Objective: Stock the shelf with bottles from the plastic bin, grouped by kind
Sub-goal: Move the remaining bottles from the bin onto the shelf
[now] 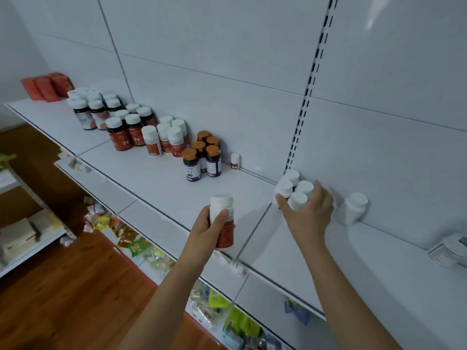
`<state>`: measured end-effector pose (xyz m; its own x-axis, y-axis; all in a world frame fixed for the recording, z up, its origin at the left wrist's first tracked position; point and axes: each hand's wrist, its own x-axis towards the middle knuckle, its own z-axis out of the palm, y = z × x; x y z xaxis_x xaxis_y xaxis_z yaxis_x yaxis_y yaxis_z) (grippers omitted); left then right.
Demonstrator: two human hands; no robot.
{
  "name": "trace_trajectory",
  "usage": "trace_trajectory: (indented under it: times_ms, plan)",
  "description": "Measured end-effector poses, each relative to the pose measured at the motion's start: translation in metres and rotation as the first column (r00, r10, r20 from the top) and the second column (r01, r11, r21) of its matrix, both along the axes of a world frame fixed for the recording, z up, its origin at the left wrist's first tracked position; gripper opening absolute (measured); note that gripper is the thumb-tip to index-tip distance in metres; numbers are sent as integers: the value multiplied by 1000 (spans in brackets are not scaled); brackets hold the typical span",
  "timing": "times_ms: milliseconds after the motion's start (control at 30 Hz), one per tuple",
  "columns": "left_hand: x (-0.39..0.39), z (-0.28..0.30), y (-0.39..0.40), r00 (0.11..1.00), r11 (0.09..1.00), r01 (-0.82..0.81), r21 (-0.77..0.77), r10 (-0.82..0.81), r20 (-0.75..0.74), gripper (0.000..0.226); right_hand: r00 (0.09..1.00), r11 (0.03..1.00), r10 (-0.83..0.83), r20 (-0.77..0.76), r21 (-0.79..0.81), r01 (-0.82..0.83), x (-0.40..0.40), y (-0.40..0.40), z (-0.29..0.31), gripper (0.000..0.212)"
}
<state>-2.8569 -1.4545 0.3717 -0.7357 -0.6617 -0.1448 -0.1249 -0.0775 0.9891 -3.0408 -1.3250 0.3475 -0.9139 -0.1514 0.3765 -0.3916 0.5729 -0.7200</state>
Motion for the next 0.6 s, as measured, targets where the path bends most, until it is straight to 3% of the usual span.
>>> trace_trajectory:
  times_ms: [133,300,600]
  plan:
    - [28,7,-45,999,998,32,-48,-34,-28,21,996,997,40,-74,-63,-44,37,-41,43,82]
    - [67,9,-100,998,994,29,-109,-34,-44,41,970,953,238,-50,-180,-243,84,-113,73,72]
    - [104,-3,-199,994,991,-87,-101,80,-71,29,895,900,431,-117,-19,-436,110,-234,68,66]
